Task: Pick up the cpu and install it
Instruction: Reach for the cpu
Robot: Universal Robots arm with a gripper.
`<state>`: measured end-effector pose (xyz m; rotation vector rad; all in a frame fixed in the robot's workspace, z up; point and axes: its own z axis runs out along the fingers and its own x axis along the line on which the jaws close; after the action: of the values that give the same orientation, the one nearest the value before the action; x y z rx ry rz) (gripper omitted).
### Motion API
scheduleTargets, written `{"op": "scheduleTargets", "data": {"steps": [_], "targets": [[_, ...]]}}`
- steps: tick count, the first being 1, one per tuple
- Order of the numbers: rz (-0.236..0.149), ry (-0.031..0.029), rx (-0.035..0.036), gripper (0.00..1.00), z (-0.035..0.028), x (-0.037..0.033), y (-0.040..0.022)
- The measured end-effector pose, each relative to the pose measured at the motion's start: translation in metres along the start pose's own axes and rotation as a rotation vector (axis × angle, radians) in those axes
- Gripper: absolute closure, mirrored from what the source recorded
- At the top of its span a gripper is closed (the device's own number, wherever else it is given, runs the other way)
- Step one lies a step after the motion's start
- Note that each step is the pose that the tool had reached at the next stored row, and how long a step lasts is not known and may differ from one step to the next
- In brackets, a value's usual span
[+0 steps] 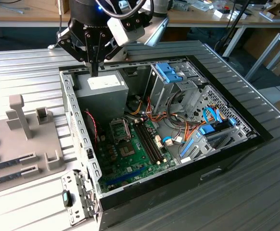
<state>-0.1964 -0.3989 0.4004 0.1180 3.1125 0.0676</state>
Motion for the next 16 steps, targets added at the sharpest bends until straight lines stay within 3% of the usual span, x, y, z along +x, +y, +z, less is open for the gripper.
{"op": "scheduleTargets", "data": {"steps": [16], "targets": [[0.0, 0.0, -0.0001, 0.9, -0.0002, 0.0096, -0.0007]]}}
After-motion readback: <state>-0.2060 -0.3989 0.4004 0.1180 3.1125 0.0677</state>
